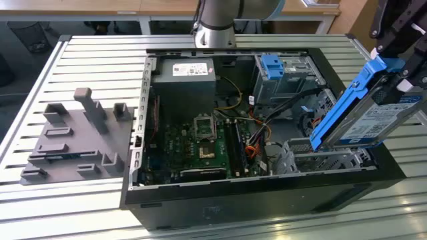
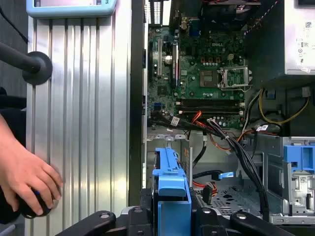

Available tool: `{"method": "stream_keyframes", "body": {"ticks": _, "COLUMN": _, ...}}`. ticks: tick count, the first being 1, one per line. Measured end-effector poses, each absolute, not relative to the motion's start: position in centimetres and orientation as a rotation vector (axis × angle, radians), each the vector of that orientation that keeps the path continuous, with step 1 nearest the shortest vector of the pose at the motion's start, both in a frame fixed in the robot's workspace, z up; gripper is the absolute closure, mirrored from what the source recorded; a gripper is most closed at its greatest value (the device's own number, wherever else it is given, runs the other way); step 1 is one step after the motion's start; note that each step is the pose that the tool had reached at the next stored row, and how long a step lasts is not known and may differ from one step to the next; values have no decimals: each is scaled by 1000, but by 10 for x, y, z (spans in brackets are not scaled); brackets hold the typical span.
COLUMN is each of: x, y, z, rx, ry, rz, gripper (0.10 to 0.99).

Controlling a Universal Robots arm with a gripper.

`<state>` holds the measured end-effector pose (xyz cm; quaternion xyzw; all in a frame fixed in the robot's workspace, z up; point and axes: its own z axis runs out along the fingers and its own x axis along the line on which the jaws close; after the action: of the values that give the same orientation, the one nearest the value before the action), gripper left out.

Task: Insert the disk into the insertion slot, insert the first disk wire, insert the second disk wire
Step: 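Insert the disk into the insertion slot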

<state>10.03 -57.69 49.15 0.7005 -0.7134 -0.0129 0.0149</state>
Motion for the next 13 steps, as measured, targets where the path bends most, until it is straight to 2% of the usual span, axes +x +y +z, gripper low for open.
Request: {"method": "stream_keyframes", "body": {"ticks": 13, "x": 100, "y": -577, "z": 490, "rx": 2184, "ry": -2223, "rz": -44, "gripper": 722}}
